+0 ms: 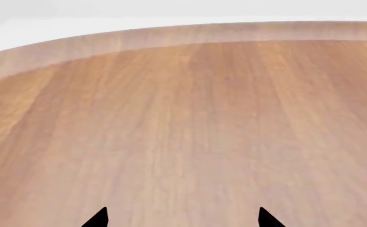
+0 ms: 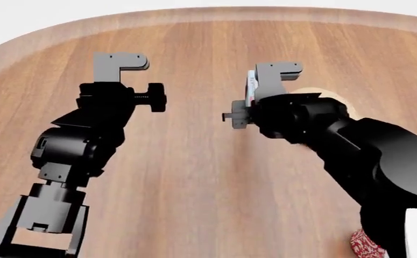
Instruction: Put the chocolate pudding to the left of the plate.
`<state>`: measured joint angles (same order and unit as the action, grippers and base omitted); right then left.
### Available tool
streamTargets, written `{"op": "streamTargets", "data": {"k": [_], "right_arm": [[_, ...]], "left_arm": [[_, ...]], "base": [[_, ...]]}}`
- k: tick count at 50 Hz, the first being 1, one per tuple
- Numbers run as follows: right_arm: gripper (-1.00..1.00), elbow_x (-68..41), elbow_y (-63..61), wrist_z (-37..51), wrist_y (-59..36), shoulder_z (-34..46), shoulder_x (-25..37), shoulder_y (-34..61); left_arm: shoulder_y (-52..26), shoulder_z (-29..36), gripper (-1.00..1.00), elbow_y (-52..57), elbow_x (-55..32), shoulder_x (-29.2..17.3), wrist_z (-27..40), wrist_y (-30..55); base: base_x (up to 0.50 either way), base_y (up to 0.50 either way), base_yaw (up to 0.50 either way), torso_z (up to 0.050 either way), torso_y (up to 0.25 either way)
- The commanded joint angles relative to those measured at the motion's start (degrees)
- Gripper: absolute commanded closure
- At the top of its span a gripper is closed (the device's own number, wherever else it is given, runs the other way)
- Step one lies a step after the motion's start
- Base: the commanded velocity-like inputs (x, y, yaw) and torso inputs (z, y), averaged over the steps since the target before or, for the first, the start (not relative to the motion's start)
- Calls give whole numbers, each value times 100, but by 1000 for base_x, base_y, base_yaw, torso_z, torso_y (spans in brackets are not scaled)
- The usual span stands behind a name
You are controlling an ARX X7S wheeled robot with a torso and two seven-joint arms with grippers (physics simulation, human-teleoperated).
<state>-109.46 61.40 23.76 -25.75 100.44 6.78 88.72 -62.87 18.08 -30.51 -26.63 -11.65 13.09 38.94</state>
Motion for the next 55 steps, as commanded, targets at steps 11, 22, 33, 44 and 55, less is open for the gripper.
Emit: {"op": "streamTargets", "data": {"k": [11,22,33,44,55], "right_arm": [[100,147,377,-42,-183,-49,-135,525],[100,179,1354,-272,-62,234,-657,513],[100,-125,1352,-380,262,665,-677,310],[100,604,1284,-432,177,-49,-677,217],[100,980,1325,-465,93,-437,-677,190]], "left_arm": [[-310,25,-100,489,-129,-30,208,543],[-372,40,-100,381,-153,-25,159,516],[-463,84,-100,140,-109,-21,94,386],[-492,113,-100,38,-109,4,82,345],[-480,140,-100,123,-109,-23,132,366]], "base": [[0,0,0,0,0],[0,0,0,0,0],[0,0,0,0,0],[0,0,0,0,0],[0,0,0,0,-229]]}}
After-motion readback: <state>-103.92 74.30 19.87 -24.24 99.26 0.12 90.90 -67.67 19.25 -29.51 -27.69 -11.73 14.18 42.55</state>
